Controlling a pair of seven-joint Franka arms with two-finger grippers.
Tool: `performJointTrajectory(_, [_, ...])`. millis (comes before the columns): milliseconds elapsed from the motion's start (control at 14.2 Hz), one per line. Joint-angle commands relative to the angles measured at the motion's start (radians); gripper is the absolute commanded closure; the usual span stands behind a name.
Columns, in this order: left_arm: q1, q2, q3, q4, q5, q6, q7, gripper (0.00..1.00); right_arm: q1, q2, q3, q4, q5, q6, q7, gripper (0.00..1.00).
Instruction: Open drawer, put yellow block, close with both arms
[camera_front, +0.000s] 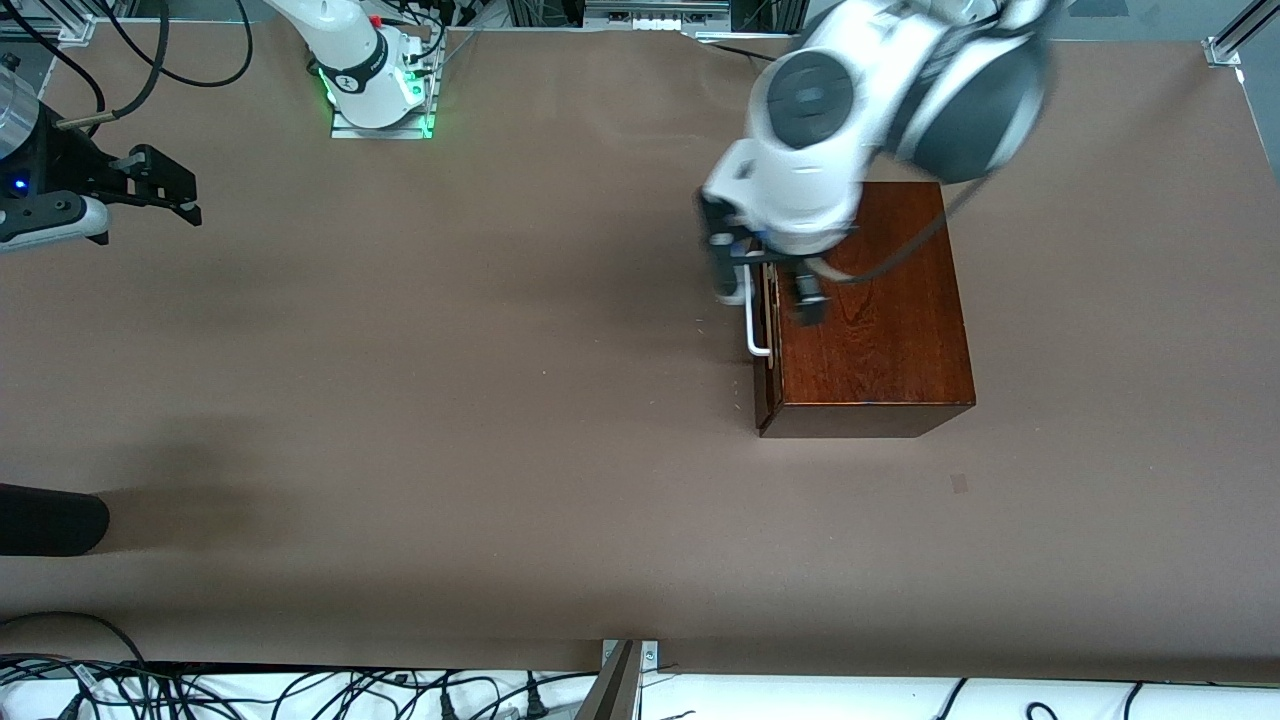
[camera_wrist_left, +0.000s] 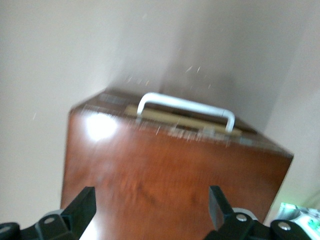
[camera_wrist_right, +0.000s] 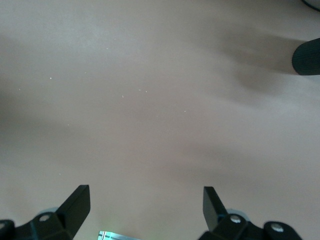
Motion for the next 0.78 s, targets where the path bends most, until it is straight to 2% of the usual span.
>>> performJointTrajectory(0, [0.130,0.008,-0.008,0.089,0.022,-0.092,-0.012,0.00,-0.001,-0.002,0.007,0.013,-0.012,-0.024,0.002,0.00])
performJointTrajectory(141, [0.217,-0.036,0.006,0.073,0.020,-0.086,-0.053,0.00,-0.001,-0.002,0.007,0.013,-0.012,-0.026,0.002,0.00])
performJointTrajectory(282, [0.248,-0.070,0.008,0.057,0.021,-0.086,-0.061,0.00,-0.001,-0.002,0.007,0.013,-0.012,-0.027,0.002,0.00])
performJointTrajectory(564, [0.366,-0.240,0.008,-0.130,0.006,0.032,-0.151,0.00,-0.001,-0.002,0.007,0.013,-0.012,-0.027,0.002,0.00])
performJointTrajectory(705, [0.423,-0.303,0.006,-0.213,0.005,0.038,-0.167,0.00,-0.001,-0.001,0.005,0.014,-0.012,-0.027,0.002,0.00])
